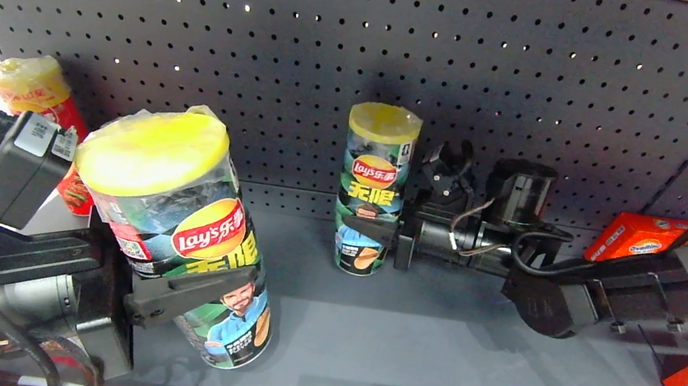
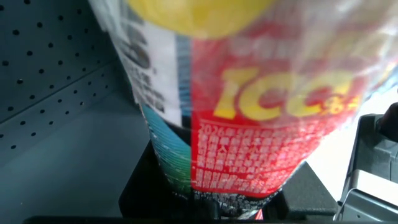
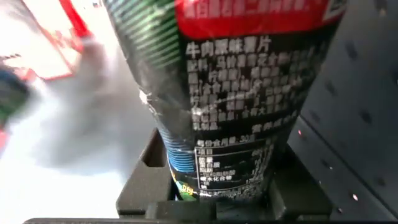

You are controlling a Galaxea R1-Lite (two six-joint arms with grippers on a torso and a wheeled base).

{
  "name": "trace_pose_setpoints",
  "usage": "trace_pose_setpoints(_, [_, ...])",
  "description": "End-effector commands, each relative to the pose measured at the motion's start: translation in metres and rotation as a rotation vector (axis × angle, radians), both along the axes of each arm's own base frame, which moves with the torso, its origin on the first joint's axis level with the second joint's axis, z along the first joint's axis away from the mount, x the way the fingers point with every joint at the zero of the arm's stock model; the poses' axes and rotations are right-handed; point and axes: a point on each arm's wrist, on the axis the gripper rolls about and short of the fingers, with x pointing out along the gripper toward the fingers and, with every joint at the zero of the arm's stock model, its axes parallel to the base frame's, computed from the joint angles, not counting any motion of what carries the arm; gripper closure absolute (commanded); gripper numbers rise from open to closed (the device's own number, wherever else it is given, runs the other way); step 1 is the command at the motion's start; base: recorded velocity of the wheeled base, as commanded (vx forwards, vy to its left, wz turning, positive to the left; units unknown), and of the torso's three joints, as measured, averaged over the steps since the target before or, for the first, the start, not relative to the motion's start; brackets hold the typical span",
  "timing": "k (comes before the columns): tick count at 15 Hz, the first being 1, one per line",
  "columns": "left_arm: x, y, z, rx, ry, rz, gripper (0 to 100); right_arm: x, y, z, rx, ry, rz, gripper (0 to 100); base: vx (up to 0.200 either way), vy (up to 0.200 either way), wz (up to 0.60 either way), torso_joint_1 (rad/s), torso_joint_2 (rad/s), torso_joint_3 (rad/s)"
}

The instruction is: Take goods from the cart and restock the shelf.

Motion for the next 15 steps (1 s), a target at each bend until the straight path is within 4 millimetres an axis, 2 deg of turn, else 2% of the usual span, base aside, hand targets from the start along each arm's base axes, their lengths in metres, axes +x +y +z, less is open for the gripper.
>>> trace_pose_setpoints(1, [0.000, 0.000, 0.002, -0.003, -0.008, 0.002, 100, -0.046, -0.005, 0.030, 0.050, -0.020, 0.024, 100, 0.000, 0.000, 0.00, 0.000, 0.00, 0.000])
trace_pose_setpoints(2, [0.000, 0.000, 0.003, -0.004, -0.010, 0.002, 100, -0.054, -0.006, 0.031, 0.054, -0.010, 0.029, 100, 0.000, 0.000, 0.00, 0.000, 0.00, 0.000])
trace_pose_setpoints(4, [0.001, 0.000, 0.004, -0.006, -0.014, 0.002, 100, -0.089, -0.019, 0.028, 0.052, 0.003, 0.015, 100, 0.000, 0.000, 0.00, 0.000, 0.00, 0.000])
trace_pose_setpoints(7, [0.001, -0.001, 0.004, -0.007, -0.013, 0.004, 100, -0.118, -0.034, 0.011, 0.044, 0.016, 0.027, 100, 0.000, 0.000, 0.00, 0.000, 0.00, 0.000])
trace_pose_setpoints(12, [0.004, -0.002, 0.005, -0.006, -0.011, 0.005, 100, -0.126, -0.035, -0.021, 0.012, 0.054, 0.024, 100, 0.000, 0.000, 0.00, 0.000, 0.00, 0.000])
trace_pose_setpoints(15, [0.004, -0.002, 0.005, -0.007, -0.013, 0.016, 100, -0.122, -0.024, -0.034, -0.001, 0.068, 0.039, 100, 0.000, 0.000, 0.00, 0.000, 0.00, 0.000])
